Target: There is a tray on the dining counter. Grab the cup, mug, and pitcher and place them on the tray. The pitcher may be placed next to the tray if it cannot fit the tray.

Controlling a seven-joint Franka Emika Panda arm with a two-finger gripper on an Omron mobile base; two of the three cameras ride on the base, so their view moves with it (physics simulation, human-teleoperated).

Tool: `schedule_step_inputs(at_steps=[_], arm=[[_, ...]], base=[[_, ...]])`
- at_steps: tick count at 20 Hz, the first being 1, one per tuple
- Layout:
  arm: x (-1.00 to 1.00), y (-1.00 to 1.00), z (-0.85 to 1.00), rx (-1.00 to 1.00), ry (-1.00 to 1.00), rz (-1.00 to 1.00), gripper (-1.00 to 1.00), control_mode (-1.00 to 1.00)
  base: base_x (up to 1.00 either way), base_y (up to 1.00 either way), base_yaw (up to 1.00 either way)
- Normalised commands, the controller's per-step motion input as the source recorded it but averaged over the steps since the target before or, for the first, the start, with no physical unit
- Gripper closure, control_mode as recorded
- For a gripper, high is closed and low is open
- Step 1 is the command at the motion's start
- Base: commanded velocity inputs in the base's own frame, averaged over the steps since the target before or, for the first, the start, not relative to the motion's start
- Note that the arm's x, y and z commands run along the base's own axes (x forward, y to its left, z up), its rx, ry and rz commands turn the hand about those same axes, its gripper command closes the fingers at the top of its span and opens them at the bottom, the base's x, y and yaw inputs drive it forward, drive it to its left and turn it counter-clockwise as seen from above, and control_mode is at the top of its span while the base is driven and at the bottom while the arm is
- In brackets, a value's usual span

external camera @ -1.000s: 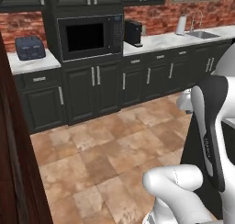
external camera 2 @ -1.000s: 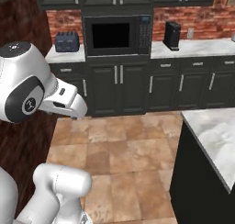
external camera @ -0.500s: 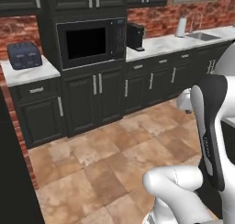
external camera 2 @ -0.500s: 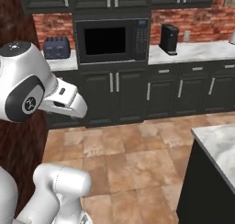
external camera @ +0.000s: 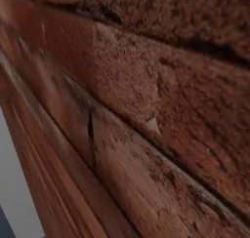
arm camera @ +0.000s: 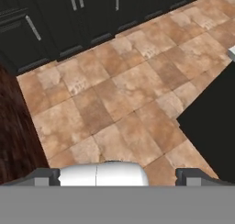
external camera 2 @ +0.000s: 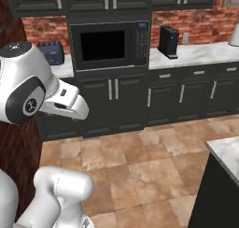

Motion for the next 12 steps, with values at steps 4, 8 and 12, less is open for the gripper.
schedule_step_inputs(at_steps=[4, 8, 12], arm=[[0.0, 0.0, 0.0, 0.0, 0.0, 0.0, -1.0, 1.0], [0.0, 0.0, 0.0, 0.0, 0.0, 0.0, -1.0, 1.0], [0.0, 0.0, 0.0, 0.0, 0.0, 0.0, -1.0, 1.0]], base=[[0.31, 0.67, -0.22], [0.28, 0.64, -0.24], [0.27, 0.36, -0.18]])
